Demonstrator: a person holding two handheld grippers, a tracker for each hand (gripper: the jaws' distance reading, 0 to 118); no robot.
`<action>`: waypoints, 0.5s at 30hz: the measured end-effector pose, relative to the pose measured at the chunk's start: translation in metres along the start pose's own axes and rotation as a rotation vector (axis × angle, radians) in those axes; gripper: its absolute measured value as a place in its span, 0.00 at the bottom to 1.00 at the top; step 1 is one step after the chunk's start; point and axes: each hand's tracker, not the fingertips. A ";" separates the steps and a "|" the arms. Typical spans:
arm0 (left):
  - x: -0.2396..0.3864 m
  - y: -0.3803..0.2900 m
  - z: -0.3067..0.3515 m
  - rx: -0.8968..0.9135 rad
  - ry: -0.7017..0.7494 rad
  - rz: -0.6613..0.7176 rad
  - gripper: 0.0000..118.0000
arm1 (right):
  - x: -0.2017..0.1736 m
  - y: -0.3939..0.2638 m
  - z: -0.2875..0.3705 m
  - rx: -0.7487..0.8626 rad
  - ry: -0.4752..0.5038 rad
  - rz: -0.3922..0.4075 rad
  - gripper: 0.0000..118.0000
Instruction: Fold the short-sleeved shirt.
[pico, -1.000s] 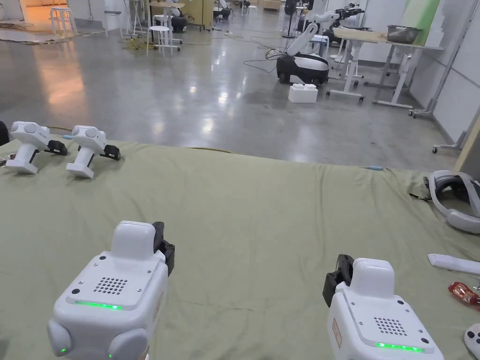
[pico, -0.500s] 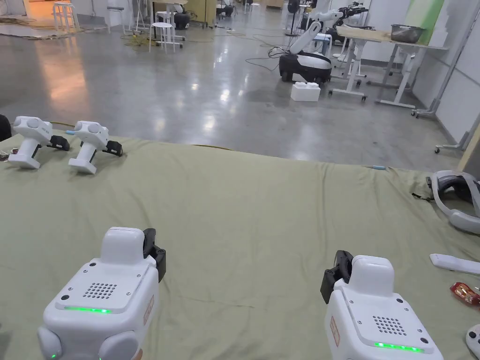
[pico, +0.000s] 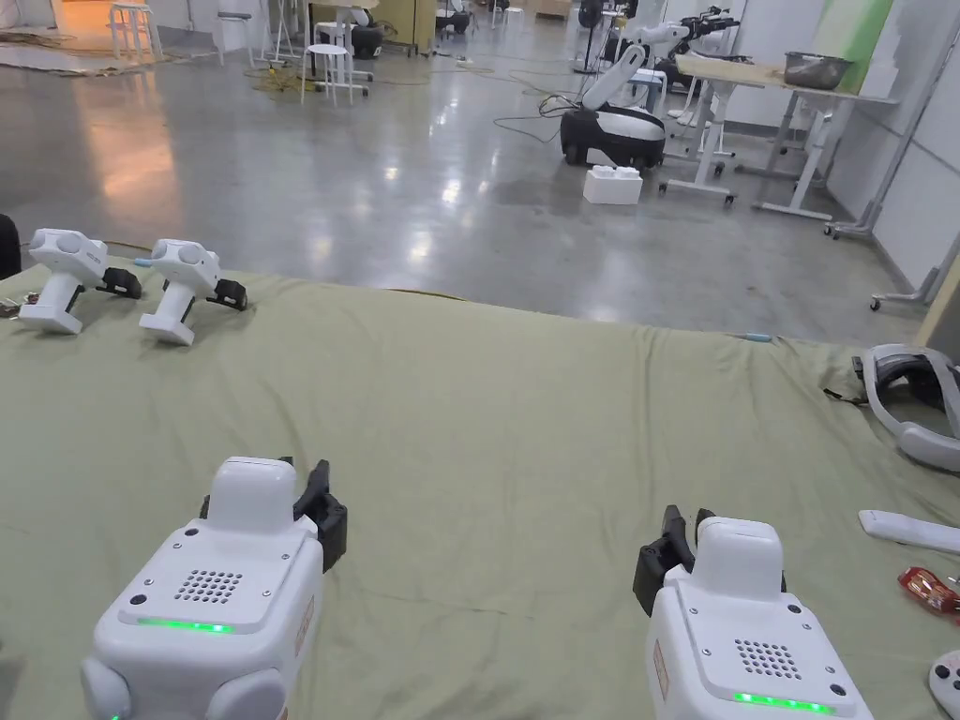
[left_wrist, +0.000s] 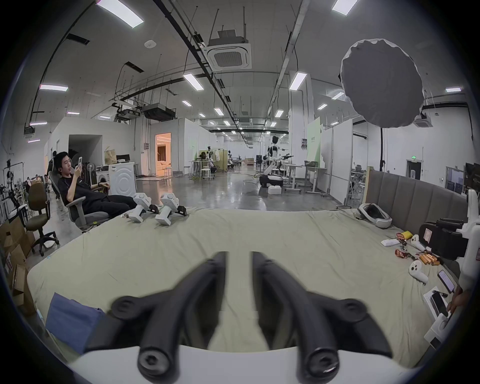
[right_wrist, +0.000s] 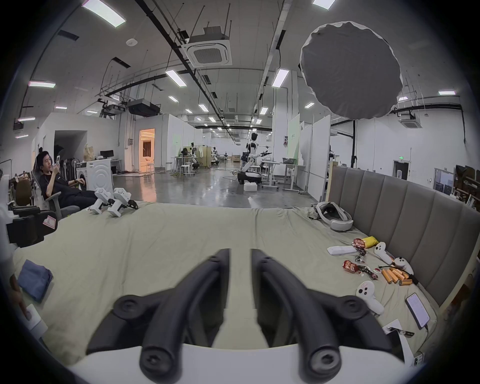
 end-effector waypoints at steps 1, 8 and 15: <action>-0.002 -0.002 0.001 -0.004 -0.008 0.008 0.54 | 0.000 0.000 0.000 -0.006 -0.004 0.001 0.41; -0.005 -0.001 0.004 0.015 0.030 0.031 0.64 | 0.002 0.000 0.001 0.000 -0.007 -0.005 0.90; -0.010 0.004 0.007 0.041 0.041 0.038 0.65 | 0.002 0.003 0.007 0.048 -0.012 0.012 0.96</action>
